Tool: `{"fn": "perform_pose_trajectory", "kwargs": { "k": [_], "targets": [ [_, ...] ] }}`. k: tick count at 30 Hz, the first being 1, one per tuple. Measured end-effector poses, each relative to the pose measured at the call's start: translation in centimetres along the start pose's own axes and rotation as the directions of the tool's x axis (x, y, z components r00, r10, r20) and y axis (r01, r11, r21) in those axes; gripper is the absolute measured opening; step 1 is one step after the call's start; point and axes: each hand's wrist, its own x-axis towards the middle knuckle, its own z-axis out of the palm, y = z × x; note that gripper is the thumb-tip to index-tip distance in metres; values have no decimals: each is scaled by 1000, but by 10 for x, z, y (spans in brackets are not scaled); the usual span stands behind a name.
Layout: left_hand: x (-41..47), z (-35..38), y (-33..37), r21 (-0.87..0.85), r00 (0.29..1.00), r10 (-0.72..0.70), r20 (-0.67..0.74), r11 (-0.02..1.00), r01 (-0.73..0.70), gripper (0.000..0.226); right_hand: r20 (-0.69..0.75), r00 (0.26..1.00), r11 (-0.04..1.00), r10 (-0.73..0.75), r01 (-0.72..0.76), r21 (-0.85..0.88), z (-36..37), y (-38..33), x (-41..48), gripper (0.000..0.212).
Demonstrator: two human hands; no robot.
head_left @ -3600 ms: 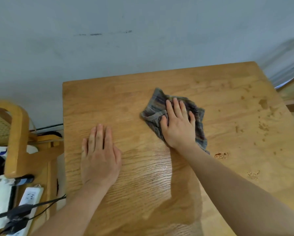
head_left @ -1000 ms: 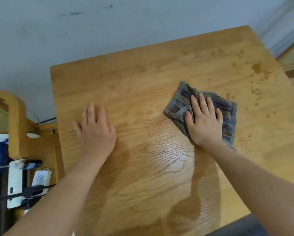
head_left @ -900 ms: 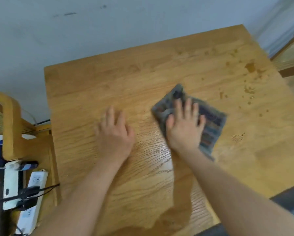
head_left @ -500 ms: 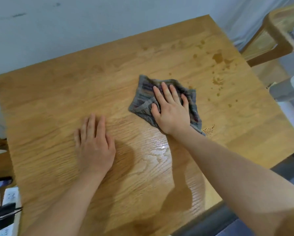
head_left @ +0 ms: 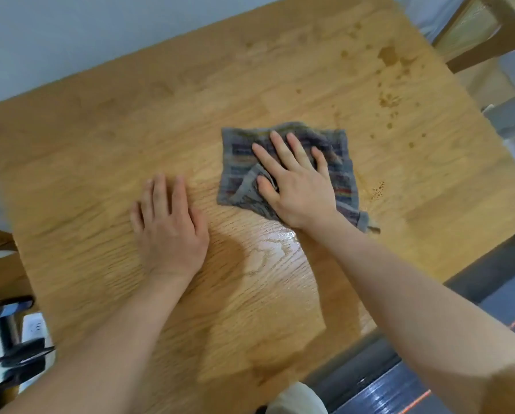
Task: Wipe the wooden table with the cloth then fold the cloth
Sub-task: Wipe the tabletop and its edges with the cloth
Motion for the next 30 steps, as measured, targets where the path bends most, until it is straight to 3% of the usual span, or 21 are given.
{"fn": "perform_pose_trajectory", "kwargs": {
  "k": [3, 8, 10, 14, 18, 20, 26, 30],
  "targets": [
    [-4, 1, 0, -22, 1000, 8, -4, 1000, -9, 53, -10, 999, 999, 39, -39, -3, 0, -5, 7, 53],
    [-5, 0, -2, -47, 1000, 24, 1, 999, -24, 53, 45, 997, 995, -62, 65, -72, 13, 14, -154, 51],
    [-2, -2, -1, -17, 999, 23, 29, 1000, -23, 54, 78, 993, 992, -83, 90, -90, 16, 21, -173, 52],
    [2, -3, 4, 35, 995, -10, 94, 999, 6, 59, 38, 999, 999, -21, 23, -38, 11, 1, -101, 53],
    [4, -1, 4, 9, 999, 6, 42, 1000, -6, 57, -26, 998, 998, 64, -64, -2, -1, -17, 16, 53],
    [2, -1, 3, -9, 1000, 18, 2, 1000, -18, 56, -24, 994, 994, 103, -103, 19, -3, -19, 27, 53],
    [-2, -5, 4, 13, 1000, 14, 25, 1000, -14, 55, 96, 988, 991, -124, 128, -33, 9, -11, -81, 53],
    [4, -7, 5, 39, 999, -24, 47, 999, 22, 55, 97, 977, 981, -191, 193, -9, -3, -3, 5, 54]
  ]
}}
